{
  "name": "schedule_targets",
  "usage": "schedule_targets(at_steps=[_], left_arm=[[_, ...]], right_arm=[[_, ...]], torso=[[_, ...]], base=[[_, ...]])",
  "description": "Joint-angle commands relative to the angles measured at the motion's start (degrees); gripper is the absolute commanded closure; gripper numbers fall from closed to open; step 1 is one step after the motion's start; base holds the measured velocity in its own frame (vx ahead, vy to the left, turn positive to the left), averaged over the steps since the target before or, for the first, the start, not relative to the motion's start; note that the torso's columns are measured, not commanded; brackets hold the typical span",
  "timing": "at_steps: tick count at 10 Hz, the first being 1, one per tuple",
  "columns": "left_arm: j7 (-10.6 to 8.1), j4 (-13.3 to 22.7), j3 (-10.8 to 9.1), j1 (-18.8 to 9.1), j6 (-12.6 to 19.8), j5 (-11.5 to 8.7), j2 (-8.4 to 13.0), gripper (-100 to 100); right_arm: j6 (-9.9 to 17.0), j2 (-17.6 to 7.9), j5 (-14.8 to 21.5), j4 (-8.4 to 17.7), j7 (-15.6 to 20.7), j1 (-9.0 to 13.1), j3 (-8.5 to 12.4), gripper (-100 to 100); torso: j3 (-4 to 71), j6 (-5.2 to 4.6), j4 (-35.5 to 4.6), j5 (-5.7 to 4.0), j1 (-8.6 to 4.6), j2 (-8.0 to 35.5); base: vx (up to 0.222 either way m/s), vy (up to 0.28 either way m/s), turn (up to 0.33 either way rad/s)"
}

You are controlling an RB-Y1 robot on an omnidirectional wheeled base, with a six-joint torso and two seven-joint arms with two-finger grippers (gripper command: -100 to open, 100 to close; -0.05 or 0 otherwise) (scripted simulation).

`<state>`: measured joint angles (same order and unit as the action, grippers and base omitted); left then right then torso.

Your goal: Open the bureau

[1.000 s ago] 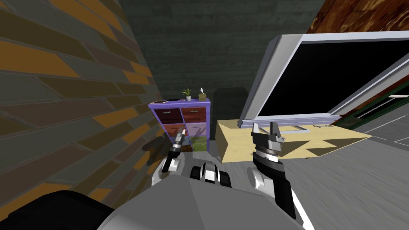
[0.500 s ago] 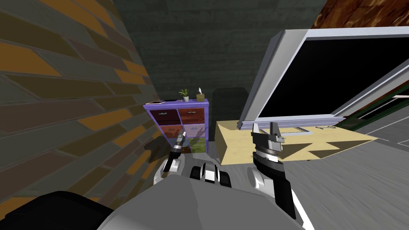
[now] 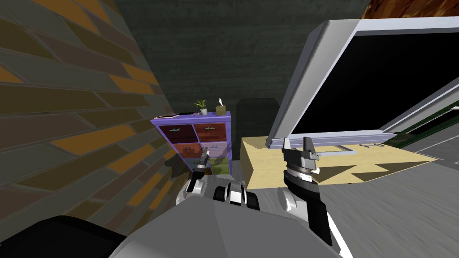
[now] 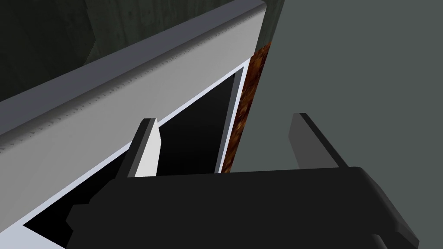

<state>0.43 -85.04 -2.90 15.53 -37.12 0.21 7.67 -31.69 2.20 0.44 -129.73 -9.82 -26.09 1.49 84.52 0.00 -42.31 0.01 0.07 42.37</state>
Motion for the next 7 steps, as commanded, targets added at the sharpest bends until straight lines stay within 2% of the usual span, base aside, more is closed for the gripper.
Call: schedule_targets(at_steps=[1,2,5,6,7], left_arm=[[-0.05,3.0,-0.19,-0.4,0.0,-0.2,-1.6,-100],[-0.03,5.2,-0.34,-0.9,-0.1,-0.4,-3.5,-100],[-0.01,7.1,-0.47,-1.4,-0.3,-0.5,-7.2,-100],[-0.01,7.3,-0.48,-1.5,-0.3,-0.5,-8.0,-100],[-0.06,7.5,-0.51,-1.5,-0.6,-0.5,-7.4,-100]], right_arm=[[0.0,0.0,0.0,0.0,0.0,0.0,0.0,0],[0.0,0.0,0.0,0.0,0.0,0.0,0.0,0],[0.0,0.0,0.0,0.0,0.0,0.0,0.0,0],[0.0,0.0,0.0,0.0,0.0,0.0,0.0,0],[0.0,0.0,0.0,0.0,0.0,0.0,0.0,0]], torso=[[0.0,0.00,0.0,0.01,0.00,0.0],[0.0,0.00,0.0,0.00,-0.04,0.0],[-0.1,0.00,0.0,0.01,0.03,0.1],[-0.1,0.00,0.0,0.01,0.03,0.1],[0.0,0.00,0.0,0.00,-0.02,0.0]], base=[[0.070,-0.033,0.001],[0.089,-0.045,-0.001],[0.025,-0.018,0.004],[0.000,0.000,0.000],[0.000,0.000,0.000]])
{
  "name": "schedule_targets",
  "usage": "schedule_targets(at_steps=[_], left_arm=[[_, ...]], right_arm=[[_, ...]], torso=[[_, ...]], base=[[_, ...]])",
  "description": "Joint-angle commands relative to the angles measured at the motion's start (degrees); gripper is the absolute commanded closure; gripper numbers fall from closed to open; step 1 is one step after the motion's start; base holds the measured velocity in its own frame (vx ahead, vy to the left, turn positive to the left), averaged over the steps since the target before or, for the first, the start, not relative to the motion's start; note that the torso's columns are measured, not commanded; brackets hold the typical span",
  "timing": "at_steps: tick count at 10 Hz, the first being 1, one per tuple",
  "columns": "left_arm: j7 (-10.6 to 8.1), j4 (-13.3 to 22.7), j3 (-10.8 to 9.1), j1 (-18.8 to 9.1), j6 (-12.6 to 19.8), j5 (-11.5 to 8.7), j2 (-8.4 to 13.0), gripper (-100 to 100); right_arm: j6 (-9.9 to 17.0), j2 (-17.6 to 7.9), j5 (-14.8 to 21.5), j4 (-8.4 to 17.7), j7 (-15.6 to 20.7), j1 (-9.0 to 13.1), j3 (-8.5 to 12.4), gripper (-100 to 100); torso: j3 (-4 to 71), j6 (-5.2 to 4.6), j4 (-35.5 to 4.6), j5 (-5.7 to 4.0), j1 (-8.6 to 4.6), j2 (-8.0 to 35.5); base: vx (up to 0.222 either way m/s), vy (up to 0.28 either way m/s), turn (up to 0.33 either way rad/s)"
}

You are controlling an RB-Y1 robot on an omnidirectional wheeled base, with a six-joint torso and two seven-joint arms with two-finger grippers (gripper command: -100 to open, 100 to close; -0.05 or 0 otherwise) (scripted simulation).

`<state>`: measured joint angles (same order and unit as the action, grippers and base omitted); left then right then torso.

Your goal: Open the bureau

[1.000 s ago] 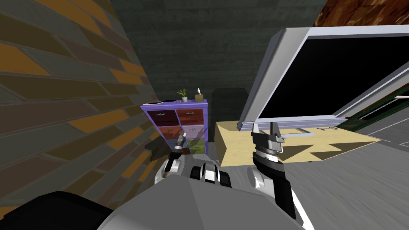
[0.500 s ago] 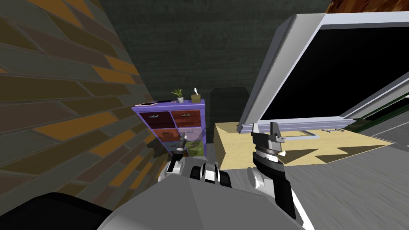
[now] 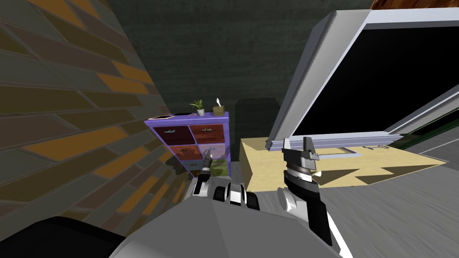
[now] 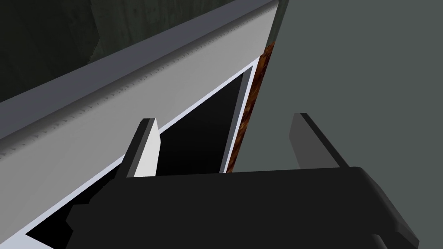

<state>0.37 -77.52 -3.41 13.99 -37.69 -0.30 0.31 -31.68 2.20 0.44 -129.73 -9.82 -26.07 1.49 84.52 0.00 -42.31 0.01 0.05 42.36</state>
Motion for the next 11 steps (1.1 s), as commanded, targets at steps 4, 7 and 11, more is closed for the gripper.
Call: schedule_targets(at_steps=[4,7,11], left_arm=[[0.01,-0.2,-0.03,-0.1,0.3,0.0,-0.1,100],[-0.09,-2.0,0.23,0.2,1.8,0.1,0.0,100],[-0.28,-3.4,0.57,0.8,2.6,0.2,0.1,100]], right_arm=[[0.0,0.0,0.0,0.0,0.0,0.0,0.0,0],[0.0,0.0,0.0,0.0,0.0,0.0,0.0,0],[0.0,0.0,0.0,0.0,0.0,0.0,0.0,0]], torso=[[0.1,0.01,0.0,-0.01,-0.06,-0.1],[-0.1,0.00,0.0,-0.02,-0.07,0.2],[0.0,0.00,0.0,-0.03,-0.10,-0.1]], base=[[0.002,0.004,-0.009],[-0.085,-0.013,0.012],[-0.161,-0.037,0.009]])
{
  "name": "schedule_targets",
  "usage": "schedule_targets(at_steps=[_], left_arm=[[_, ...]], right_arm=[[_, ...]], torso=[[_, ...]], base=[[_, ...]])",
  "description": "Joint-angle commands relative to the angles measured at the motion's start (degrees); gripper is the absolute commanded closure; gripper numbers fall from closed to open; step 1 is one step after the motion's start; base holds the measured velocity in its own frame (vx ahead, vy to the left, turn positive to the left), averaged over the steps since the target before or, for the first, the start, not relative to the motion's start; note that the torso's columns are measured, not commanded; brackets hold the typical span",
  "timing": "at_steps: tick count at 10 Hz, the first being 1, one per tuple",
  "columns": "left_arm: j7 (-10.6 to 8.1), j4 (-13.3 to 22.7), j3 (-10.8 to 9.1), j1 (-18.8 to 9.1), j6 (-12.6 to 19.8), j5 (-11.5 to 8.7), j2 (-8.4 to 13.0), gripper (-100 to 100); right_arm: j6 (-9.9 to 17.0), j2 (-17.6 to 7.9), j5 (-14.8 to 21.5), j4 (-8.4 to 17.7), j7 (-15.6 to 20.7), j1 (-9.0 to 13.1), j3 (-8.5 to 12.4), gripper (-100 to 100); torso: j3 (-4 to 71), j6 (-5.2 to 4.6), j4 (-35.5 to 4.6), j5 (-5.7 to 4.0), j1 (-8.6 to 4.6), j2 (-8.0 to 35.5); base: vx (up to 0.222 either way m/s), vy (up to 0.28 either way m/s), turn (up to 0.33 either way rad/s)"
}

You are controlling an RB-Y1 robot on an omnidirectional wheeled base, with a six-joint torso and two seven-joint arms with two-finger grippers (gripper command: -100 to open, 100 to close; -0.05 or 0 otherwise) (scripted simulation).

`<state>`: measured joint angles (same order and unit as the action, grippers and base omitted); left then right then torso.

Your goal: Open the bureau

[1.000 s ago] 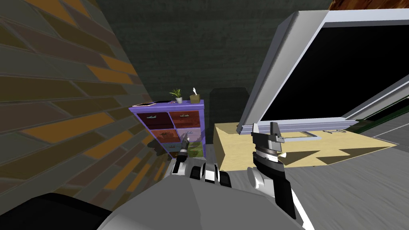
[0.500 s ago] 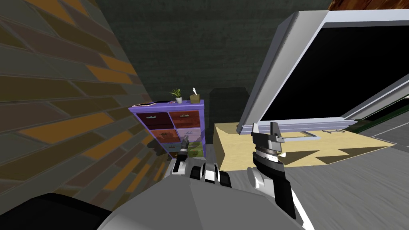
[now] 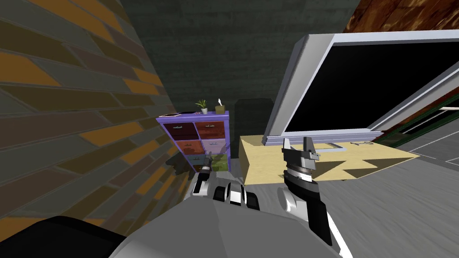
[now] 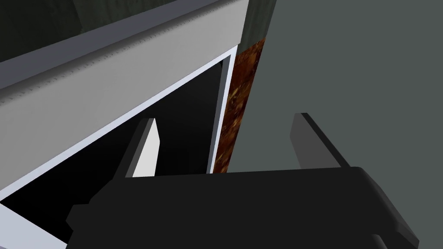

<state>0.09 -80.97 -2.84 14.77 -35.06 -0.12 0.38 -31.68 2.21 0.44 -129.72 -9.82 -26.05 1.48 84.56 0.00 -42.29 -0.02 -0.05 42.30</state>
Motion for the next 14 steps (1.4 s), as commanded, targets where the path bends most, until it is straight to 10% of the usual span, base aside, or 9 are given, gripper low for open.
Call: schedule_targets(at_steps=[1,9,14], left_arm=[[-0.01,0.0,0.00,0.0,0.1,0.0,1.9,-100],[0.43,0.2,-0.80,-1.3,1.5,-0.1,8.0,-100],[0.60,-0.1,-1.13,-1.7,1.8,-0.2,0.6,-100]], right_arm=[[0.0,0.0,0.0,0.0,0.0,0.0,0.0,0],[0.0,0.0,0.0,0.0,0.0,0.0,0.0,0],[0.0,0.0,0.0,0.0,0.0,0.0,0.0,0]], torso=[[0.2,0.00,0.1,0.03,0.12,-0.3],[0.2,0.00,0.1,0.02,0.04,-0.3],[-0.2,0.00,-0.1,0.01,0.03,0.4]], base=[[-0.018,-0.006,-0.003],[0.074,-0.002,0.000],[0.064,0.001,-0.004]])
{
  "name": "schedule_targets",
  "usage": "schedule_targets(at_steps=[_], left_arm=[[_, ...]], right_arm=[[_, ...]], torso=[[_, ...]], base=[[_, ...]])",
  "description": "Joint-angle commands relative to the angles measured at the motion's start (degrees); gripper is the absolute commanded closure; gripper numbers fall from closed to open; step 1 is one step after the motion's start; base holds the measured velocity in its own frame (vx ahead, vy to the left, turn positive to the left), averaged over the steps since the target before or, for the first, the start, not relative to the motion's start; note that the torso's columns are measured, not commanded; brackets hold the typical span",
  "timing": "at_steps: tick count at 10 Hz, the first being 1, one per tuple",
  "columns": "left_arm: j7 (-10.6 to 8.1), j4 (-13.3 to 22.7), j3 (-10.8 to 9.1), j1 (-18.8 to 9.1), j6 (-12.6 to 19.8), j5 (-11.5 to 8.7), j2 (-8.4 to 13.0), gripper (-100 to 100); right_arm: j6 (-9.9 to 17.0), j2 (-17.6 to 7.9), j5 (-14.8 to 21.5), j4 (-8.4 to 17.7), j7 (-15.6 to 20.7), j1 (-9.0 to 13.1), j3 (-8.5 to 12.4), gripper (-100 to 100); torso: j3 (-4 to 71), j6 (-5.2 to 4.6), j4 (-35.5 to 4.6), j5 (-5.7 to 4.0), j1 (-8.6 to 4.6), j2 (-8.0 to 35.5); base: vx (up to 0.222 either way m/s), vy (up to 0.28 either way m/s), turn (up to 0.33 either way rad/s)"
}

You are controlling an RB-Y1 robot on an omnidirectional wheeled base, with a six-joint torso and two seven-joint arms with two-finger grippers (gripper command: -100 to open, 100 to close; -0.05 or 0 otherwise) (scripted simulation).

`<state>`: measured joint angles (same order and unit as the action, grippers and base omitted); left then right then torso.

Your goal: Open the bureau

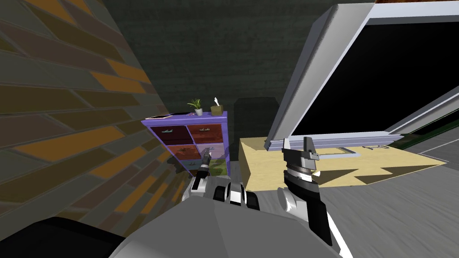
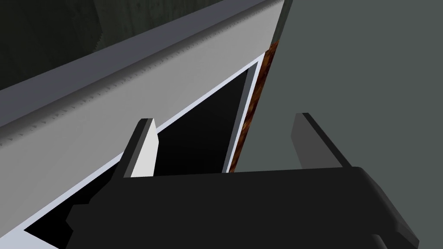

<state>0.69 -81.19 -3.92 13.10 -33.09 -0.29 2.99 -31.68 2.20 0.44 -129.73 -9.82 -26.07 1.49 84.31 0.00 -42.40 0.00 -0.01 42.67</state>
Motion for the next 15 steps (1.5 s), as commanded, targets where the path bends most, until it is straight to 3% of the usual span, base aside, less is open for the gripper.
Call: schedule_targets(at_steps=[1,4,5,6,12,13,15], left_arm=[[0.00,0.1,-0.06,-0.1,-0.1,0.0,-2.8,-100],[-0.01,-1.8,-0.31,-0.7,2.5,-0.1,-2.1,-100],[-0.07,-1.4,-0.29,-0.6,1.8,-0.1,-2.0,-100],[-0.01,-0.3,-0.10,-0.2,0.4,0.0,-2.2,100],[-0.36,-3.2,0.38,0.6,2.5,0.0,-1.9,100],[-0.37,-3.1,0.38,0.6,2.6,0.0,0.6,-100],[-0.35,-2.9,0.34,0.6,2.4,0.0,3.1,-100]], right_arm=[[0.0,0.0,0.0,0.0,0.0,0.0,0.0,0],[0.0,0.0,0.0,0.0,0.0,0.0,0.0,0],[0.0,0.0,0.0,0.0,0.0,0.0,0.0,0],[0.0,0.0,0.0,0.0,0.0,0.0,0.0,0],[0.0,0.0,0.0,0.0,0.0,0.0,0.0,0],[0.0,0.0,0.0,0.0,0.0,0.0,0.0,0],[0.0,0.0,0.0,0.0,0.0,0.0,0.0,0]], torso=[[0.2,0.00,0.1,0.00,0.00,-0.2],[0.3,-0.01,0.1,0.01,0.05,-0.5],[0.3,0.00,0.1,0.01,0.05,-0.4],[0.3,0.01,0.1,0.01,0.00,-0.4],[0.2,0.00,0.1,0.00,0.00,-0.3],[0.4,0.00,0.2,0.02,0.08,-0.7],[0.5,0.01,0.2,0.03,0.08,-0.8]], base=[[0.000,0.000,0.000],[0.003,0.007,-0.019],[0.001,0.005,-0.011],[-0.003,-0.008,0.024],[-0.134,-0.026,0.011],[-0.015,-0.007,-0.004],[0.026,0.003,0.000]])
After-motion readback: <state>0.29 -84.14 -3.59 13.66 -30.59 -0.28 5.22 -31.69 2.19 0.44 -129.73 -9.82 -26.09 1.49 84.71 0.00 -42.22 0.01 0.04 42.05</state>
